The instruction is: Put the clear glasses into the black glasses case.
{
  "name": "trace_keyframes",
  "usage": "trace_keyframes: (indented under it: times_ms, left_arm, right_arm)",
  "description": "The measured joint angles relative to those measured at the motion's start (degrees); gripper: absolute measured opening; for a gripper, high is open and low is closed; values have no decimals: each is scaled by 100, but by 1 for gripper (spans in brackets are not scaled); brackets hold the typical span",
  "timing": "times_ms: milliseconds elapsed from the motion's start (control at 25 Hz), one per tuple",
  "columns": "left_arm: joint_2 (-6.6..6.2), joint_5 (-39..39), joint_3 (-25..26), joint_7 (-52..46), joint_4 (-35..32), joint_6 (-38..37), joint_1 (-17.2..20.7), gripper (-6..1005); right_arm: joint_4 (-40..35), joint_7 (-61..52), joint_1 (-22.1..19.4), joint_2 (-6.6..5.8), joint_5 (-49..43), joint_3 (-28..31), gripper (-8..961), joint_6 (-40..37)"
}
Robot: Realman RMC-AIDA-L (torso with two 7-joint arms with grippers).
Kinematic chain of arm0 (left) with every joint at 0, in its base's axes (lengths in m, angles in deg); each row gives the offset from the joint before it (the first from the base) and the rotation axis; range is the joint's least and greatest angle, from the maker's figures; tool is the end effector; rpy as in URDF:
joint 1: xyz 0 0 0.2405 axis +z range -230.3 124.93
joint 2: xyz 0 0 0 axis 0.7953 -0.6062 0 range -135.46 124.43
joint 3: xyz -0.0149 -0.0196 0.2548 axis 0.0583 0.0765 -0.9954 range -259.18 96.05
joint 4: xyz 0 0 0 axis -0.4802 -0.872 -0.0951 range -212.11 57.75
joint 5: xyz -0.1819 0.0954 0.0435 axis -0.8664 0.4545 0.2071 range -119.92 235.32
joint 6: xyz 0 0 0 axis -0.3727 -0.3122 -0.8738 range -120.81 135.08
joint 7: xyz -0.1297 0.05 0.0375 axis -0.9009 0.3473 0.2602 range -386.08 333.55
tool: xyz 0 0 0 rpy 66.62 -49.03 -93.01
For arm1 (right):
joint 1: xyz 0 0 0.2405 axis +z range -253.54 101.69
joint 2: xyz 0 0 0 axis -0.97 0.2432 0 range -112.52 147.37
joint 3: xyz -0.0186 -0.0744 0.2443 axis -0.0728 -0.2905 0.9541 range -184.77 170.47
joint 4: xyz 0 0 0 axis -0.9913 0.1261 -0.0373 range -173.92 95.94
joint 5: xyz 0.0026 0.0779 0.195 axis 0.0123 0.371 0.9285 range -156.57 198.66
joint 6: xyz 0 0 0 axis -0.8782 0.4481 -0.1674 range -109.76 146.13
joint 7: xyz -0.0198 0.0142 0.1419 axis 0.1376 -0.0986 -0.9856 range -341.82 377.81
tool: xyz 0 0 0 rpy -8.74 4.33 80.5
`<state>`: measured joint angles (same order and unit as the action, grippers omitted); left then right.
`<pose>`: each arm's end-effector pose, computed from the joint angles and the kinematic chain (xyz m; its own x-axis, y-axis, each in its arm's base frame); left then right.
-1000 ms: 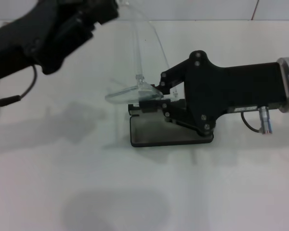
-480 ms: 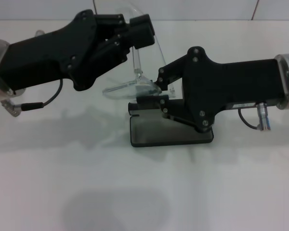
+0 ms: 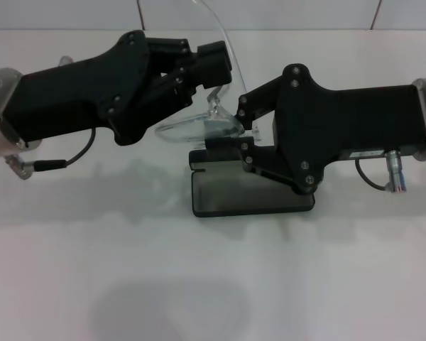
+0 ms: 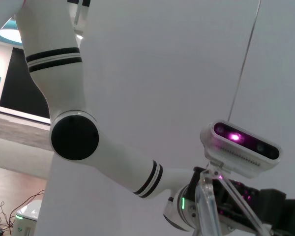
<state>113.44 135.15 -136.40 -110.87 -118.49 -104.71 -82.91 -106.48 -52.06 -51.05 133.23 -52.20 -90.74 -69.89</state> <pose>-0.1641 0.3008 0.0387 0.4862 0.1805 0.8550 0.0970 -0.9835 0.1525 0.1043 0.3001 0.0082 0.6856 0.3161 -0.6558 0.2594 -0.9478 -0.1857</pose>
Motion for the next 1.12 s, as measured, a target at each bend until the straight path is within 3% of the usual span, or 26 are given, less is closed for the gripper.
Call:
trace_keyframes:
  times_ms: [1120]
  left_arm:
    - [12,-24,75,99,13,-22,80,85]
  right_arm:
    - [88,73,-28,-8,154,10,116,-33]
